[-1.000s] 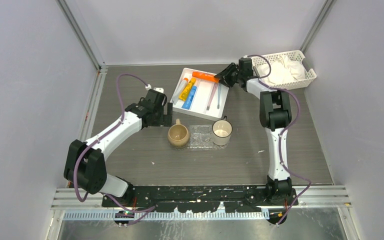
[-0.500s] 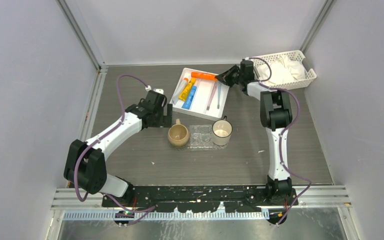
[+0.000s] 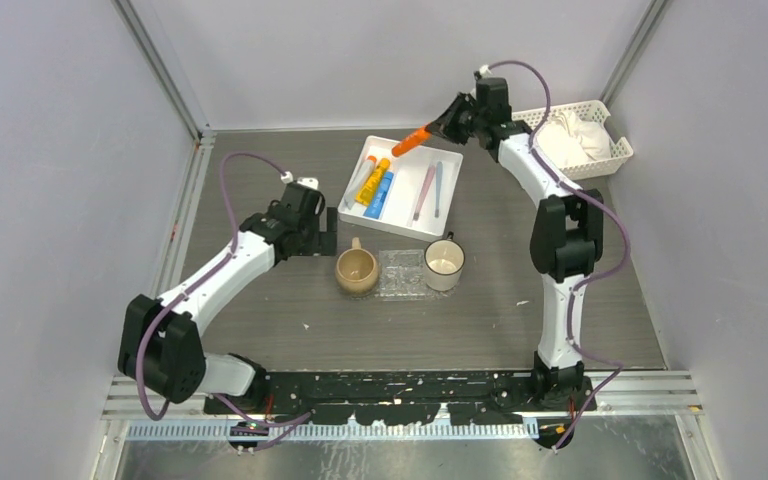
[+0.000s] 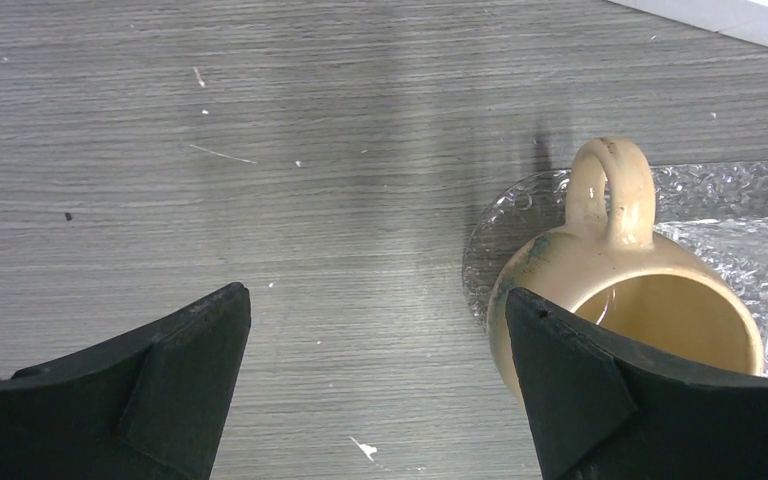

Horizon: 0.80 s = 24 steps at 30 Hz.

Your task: Prepare toiletry sets of a toothbrush and toothpaste on the tray

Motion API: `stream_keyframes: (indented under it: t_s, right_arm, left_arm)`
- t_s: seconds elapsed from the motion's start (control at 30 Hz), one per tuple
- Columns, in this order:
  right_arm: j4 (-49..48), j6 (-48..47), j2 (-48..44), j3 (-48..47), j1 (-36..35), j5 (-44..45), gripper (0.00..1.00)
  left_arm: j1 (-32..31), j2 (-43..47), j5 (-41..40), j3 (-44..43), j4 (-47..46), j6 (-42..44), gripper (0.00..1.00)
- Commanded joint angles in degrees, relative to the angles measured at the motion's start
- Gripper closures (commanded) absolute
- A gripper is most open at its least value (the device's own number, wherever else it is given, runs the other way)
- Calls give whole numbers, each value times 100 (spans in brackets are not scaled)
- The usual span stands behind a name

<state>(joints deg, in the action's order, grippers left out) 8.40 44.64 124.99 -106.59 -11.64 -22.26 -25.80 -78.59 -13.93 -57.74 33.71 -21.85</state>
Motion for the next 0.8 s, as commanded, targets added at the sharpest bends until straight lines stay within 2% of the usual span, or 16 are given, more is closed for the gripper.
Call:
stream_keyframes:
  t_s: [0.0, 0.23, 0.33, 0.43, 0.57, 0.77]
  right_arm:
    - [1767, -1540, -1074, -854, -504, 809, 99]
    - [3626, -2651, -1952, -1081, -1126, 1726, 99]
    - [4216, -3022, -2401, -956, -1533, 2424, 99]
    - [4648, -3201, -2953, -745, -1936, 3118, 99]
    - [5003, -3194, -3544, -479, -2436, 3629, 99]
    - [5377, -3177, -3860, -223, -3261, 4142, 99]
  left_arm:
    - [64, 453, -150, 32, 127, 14, 0]
    - [84, 839, -118, 42, 316, -112, 0]
    - [84, 915, -82, 79, 358, -202, 0]
    - [84, 977, -12, 132, 372, -272, 0]
    - [84, 1087, 75, 194, 407, -324, 0]
    - [84, 1179, 76, 240, 506, -338, 0]
